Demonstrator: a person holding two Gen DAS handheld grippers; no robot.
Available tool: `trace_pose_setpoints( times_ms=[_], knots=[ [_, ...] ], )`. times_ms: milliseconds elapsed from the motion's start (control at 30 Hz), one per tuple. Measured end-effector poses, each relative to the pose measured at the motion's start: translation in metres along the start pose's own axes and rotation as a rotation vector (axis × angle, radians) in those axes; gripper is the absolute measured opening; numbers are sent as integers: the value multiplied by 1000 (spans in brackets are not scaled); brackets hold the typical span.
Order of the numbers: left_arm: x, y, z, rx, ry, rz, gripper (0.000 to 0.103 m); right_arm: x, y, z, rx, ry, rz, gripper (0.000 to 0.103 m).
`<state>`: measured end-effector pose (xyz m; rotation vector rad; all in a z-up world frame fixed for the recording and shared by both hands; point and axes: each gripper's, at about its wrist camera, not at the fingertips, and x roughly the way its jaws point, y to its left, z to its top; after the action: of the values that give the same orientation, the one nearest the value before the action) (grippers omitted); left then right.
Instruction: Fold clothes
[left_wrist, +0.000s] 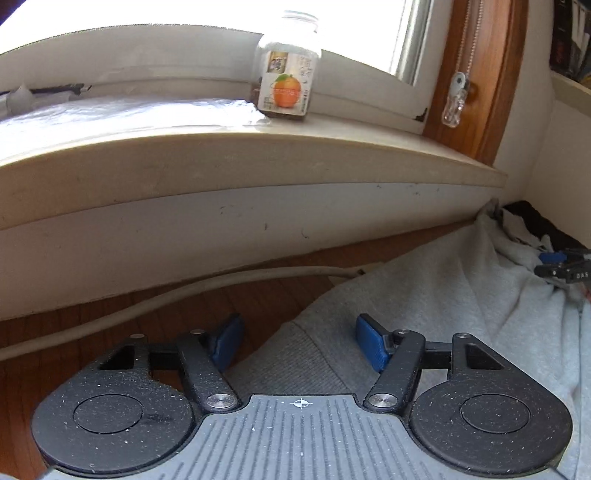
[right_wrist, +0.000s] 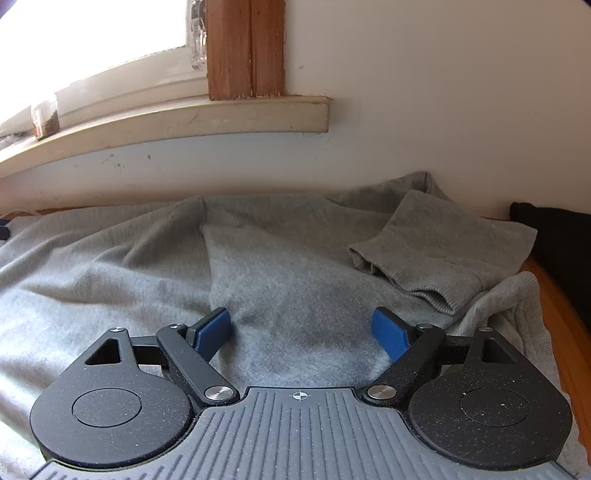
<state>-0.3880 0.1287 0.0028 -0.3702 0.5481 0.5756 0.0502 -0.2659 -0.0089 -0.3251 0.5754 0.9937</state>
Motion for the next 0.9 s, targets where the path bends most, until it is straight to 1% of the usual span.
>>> trace_pose_setpoints(
  times_ms=[67,133,167,200,233,267,367,433,500,533,567,600,633,667,700,800,867,900],
  knots=[
    [-1,0,0,1,-9,-3,68,-1,2,2,-21,-2,-3,83],
    [0,-1,0,7,-8,-7,59,-3,7,14,-48,-31,12,82],
    [1,-2,0,12,-5,-4,58,-4,10,21,-62,-48,20,77],
    [2,-3,-1,21,-1,-2,55,-5,12,28,-75,-64,28,70],
    [4,-4,-1,29,7,-1,52,-1,16,35,-78,-63,38,69],
    [4,-4,-2,33,8,-1,52,6,21,44,-88,-49,46,69],
    [3,-5,-1,33,0,-2,44,36,38,64,-123,-17,53,69],
    [2,-4,-2,27,-4,-3,30,57,47,74,-149,-8,62,69],
    [2,-3,-2,22,-7,-9,24,79,49,81,-128,48,100,70],
    [1,-2,-3,20,-10,-19,18,86,50,82,-129,61,99,69],
    [0,-2,-3,18,-14,-31,16,91,51,83,-135,69,94,68],
    [0,-1,-3,17,-16,-38,13,96,52,83,-140,78,89,59],
    [0,0,-3,16,-17,-40,11,98,50,83,-123,82,116,49],
    [0,0,-3,16,-19,-36,10,98,45,84,-90,86,157,24],
    [-1,0,-3,20,-22,-34,9,94,44,85,-89,63,149,13],
    [-5,0,-3,17,-53,-13,8,73,46,85,-103,-50,98,6],
    [-7,0,-2,15,-68,-5,8,60,49,82,-118,-105,75,6],
    [-7,0,-2,18,-74,-2,8,57,49,80,-125,-103,78,6]
  ],
)
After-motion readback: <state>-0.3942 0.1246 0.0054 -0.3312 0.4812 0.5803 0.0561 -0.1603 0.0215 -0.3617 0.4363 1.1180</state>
